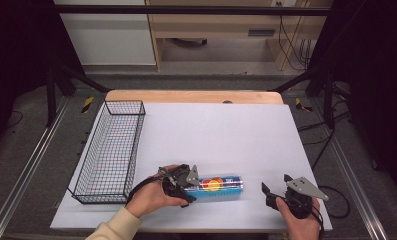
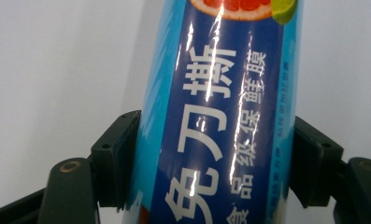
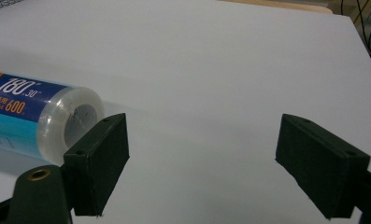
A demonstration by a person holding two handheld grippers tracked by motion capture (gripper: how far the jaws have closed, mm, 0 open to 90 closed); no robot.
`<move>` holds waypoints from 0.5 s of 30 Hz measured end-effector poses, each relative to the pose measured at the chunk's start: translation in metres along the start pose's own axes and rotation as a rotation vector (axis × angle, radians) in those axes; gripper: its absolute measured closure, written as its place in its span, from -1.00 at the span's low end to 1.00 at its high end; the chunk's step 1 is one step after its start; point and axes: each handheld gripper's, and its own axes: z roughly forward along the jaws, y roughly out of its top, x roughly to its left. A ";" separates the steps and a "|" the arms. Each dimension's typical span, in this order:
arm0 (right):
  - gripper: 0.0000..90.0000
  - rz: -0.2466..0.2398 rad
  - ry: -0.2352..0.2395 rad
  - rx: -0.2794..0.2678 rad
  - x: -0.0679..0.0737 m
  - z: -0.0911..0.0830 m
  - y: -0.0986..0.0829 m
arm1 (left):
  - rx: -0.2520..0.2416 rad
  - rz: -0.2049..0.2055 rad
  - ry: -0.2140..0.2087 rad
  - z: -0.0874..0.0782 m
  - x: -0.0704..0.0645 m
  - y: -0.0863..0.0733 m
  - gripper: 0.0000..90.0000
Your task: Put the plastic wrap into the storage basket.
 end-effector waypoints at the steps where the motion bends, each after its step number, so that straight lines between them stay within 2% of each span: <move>1: -0.61 -0.001 -0.001 -0.001 0.000 0.000 0.000 | -0.002 -0.008 -0.006 0.000 0.000 0.000 -0.37; 6: -0.61 0.003 0.002 0.000 0.000 0.000 0.000 | -0.015 -0.006 -0.003 -0.002 -0.001 0.000 -0.36; 7: -0.61 0.003 0.002 0.000 0.000 0.000 0.000 | -0.031 -0.003 0.005 -0.003 -0.002 0.001 -0.36; 8: -0.61 0.000 -0.001 0.000 0.000 0.000 0.000 | -0.045 -0.002 0.002 -0.005 -0.001 0.001 -0.35; 9: -0.61 0.000 0.001 -0.001 0.000 0.000 0.000 | -0.064 -0.027 -0.027 -0.007 0.000 0.001 -0.35; 12: -0.61 0.001 0.000 -0.002 0.000 -0.001 0.000 | -0.084 -0.040 -0.031 -0.010 -0.002 0.002 -0.34; 15: -0.61 0.006 0.000 -0.001 0.000 -0.001 0.000 | -0.101 -0.036 -0.035 -0.013 -0.004 0.004 -0.33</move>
